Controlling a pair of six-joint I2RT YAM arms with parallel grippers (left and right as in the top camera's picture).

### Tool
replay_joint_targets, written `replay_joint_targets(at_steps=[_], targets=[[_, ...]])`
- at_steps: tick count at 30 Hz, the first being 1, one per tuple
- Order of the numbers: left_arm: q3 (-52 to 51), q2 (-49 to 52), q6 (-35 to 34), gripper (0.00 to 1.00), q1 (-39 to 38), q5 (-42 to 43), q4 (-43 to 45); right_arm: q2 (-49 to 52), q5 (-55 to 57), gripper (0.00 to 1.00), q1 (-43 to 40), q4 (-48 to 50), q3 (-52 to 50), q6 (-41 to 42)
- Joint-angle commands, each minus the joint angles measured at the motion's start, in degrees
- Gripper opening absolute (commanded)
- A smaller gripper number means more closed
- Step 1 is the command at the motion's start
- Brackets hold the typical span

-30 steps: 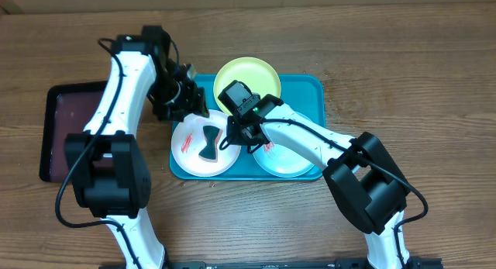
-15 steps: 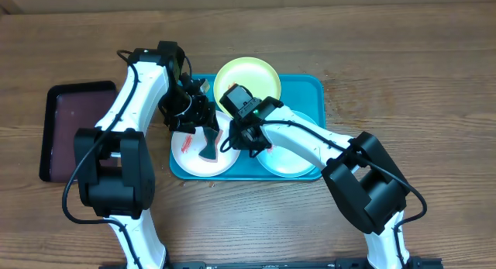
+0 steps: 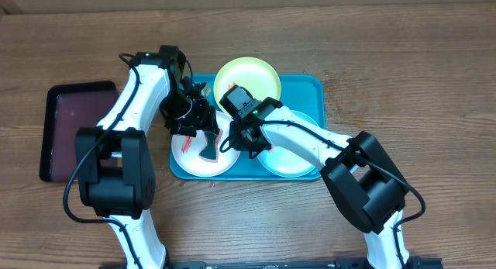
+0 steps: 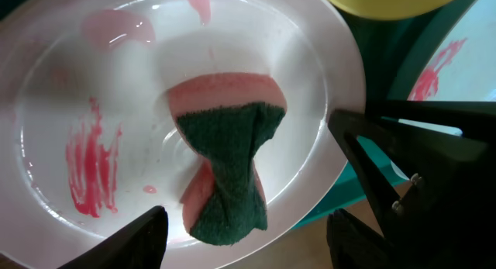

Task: Clean dirty plates on tray and stack at the side
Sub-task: 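Regrasp the sponge with the left gripper on the white plate, then scrub the white plate's red stain with the sponge in the left gripper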

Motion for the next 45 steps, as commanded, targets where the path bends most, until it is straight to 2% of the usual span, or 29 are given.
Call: replay_joint_targets(at_steps=[1, 7, 11, 17, 19, 22, 25, 28, 30, 35, 36, 40, 45], targets=[[-1.4, 0.6, 1.1, 0.66, -0.8, 0.9, 0.7, 2.3, -0.9, 0.19, 0.3, 0.5, -0.4, 0.3], [-3.8, 0.6, 1.0, 0.62, -2.3, 1.1, 2.6, 2.5, -0.9, 0.10, 0.2, 0.7, -0.4, 0.2], [-5.2, 0.6, 0.1, 0.56, -3.4, 1.2, 4.2, 2.5, -0.9, 0.10, 0.2, 0.8, -0.4, 0.1], [-7.8, 0.6, -5.7, 0.56, -4.0, -3.5, 7.6, 2.5, -0.9, 0.10, 0.2, 0.7, -0.4, 0.0], [-8.3, 0.6, -5.8, 0.54, -4.0, -3.6, 8.2, 2.5, -0.9, 0.10, 0.2, 0.7, -0.4, 0.0], [-8.3, 0.6, -5.8, 0.45, -4.0, -3.6, 8.3, 2.5, -0.9, 0.10, 0.1, 0.7, -0.4, 0.0], [-8.3, 0.6, -5.8, 0.45, -4.0, -3.6, 8.7, 2.5, -0.9, 0.10, 0.1, 0.7, -0.4, 0.0], [-8.3, 0.6, -5.8, 0.31, -4.0, -4.0, 9.3, 2.5, -0.7, 0.10, 0.1, 0.7, -0.4, 0.0], [-8.3, 0.6, -5.8, 0.16, -4.0, -5.2, 9.4, 2.5, -0.6, 0.10, 0.1, 0.7, -0.4, -0.2], [-8.3, 0.6, -6.3, 0.07, -4.0, -7.6, 9.4, 2.5, -0.5, 0.10, 0.1, 0.7, -0.4, -0.2], [-8.3, 0.6, -6.3, 0.04, -4.0, -8.4, 9.4, 2.5, -0.5, 0.10, 0.1, 0.7, -0.4, -0.2], [-8.3, 0.6, -6.4, 0.04, -4.0, -14.3, 9.1, 2.5, -0.5, 0.10, 0.1, 0.6, -0.4, -0.2], [-8.1, 0.6, -14.5, 0.04, -3.5, -29.2, 7.7, 2.5, -0.5, 0.10, 0.0, 0.3, -0.4, -0.4]])
